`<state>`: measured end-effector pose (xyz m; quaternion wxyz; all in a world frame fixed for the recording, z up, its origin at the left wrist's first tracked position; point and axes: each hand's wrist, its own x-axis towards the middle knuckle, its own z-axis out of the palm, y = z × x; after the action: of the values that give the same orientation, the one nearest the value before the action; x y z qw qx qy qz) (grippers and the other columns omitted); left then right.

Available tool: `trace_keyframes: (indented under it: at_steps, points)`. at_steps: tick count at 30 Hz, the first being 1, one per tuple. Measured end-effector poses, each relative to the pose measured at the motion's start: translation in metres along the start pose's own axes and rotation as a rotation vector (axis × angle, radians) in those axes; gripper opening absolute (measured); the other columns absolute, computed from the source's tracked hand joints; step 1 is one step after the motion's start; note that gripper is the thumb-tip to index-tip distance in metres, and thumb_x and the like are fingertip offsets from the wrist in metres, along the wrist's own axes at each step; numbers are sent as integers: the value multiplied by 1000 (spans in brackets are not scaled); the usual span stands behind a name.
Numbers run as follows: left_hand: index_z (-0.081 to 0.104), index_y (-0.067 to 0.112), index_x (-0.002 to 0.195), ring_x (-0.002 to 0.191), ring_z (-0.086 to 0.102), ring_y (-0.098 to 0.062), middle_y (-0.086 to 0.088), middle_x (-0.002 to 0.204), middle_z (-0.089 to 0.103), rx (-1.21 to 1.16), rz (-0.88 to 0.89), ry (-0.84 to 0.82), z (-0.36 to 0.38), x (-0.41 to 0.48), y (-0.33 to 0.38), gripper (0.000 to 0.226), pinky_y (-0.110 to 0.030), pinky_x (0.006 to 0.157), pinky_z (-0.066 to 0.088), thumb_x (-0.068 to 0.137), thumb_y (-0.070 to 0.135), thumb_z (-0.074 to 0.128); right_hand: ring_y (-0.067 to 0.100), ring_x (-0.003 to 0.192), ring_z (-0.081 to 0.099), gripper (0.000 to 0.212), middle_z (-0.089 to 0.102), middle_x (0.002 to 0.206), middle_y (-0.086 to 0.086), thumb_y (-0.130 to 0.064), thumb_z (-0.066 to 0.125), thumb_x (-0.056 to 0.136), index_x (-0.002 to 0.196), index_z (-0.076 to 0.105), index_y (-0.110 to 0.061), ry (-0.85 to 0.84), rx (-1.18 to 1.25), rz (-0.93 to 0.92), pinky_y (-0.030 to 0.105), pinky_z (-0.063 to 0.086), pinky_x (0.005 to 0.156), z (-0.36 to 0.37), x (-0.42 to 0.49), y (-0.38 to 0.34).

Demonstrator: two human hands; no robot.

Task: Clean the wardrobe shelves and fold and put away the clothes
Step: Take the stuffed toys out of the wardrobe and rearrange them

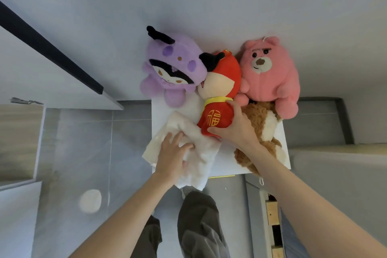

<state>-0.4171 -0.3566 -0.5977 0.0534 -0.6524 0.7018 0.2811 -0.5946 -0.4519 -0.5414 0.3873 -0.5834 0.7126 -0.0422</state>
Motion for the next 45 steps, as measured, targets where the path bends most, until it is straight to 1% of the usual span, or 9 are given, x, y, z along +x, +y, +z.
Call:
trace_keyframes:
  at_steps: [7,18,23,25,29,34,38,43,45]
  points:
    - [36,39,143,145,11,-27,6,160,9,66,-25,-189,-15,3,6,51,-38,116,23,94,32,49,25,100,57,76,56,117,5,-35,77,63,129,38,-36,94,109,-35,36,49,84,-13,-6,-1]
    - [27,31,150,146,18,-18,2,161,13,-430,-187,-390,-58,-8,20,53,-29,113,22,100,24,43,16,92,62,68,57,100,-14,-48,74,65,123,43,-35,193,506,65,46,59,78,-71,-34,-38]
    - [42,24,143,132,42,-17,1,150,39,-910,-384,-175,-75,-11,37,43,-22,97,37,100,23,44,14,91,61,56,58,98,-16,-53,72,68,112,44,-34,219,454,51,46,56,80,-100,-47,-43]
    - [41,26,143,127,46,-17,4,147,42,-1116,-472,-128,-92,-13,46,44,-29,101,38,100,31,44,14,93,61,58,58,99,-17,-51,74,69,115,46,-32,218,428,28,41,54,80,-110,-58,-43]
    - [40,29,137,125,48,-28,2,137,48,-1388,-498,-288,-128,-22,70,57,-46,105,41,90,61,50,15,93,62,61,57,103,-15,-48,75,69,120,44,-38,203,434,1,38,57,71,-126,-92,-41]
    - [51,18,134,111,63,-28,-12,122,66,-1594,-460,-446,-161,-41,116,77,-40,87,53,75,67,59,16,89,66,58,57,113,-5,-32,76,78,125,43,-38,119,606,29,36,61,59,-154,-138,-40]
    - [49,21,134,91,70,-22,-10,109,69,-1807,-408,-370,-175,-56,134,76,-36,72,58,71,57,73,19,88,67,62,54,118,0,-22,77,79,127,40,-36,-7,602,-57,37,61,59,-168,-162,-34]
    - [48,27,113,95,69,-22,-5,99,73,-1928,-511,-53,-183,-74,149,49,-45,85,56,76,27,79,20,96,68,78,59,119,2,-36,83,59,127,44,-29,-177,583,-136,42,61,69,-175,-171,-32]
    - [37,29,131,96,69,-23,-8,111,69,-1949,-593,79,-184,-76,142,88,-44,79,59,60,28,91,15,104,66,80,61,121,-2,-44,81,58,128,46,-31,-297,556,-166,35,60,77,-177,-167,-32]
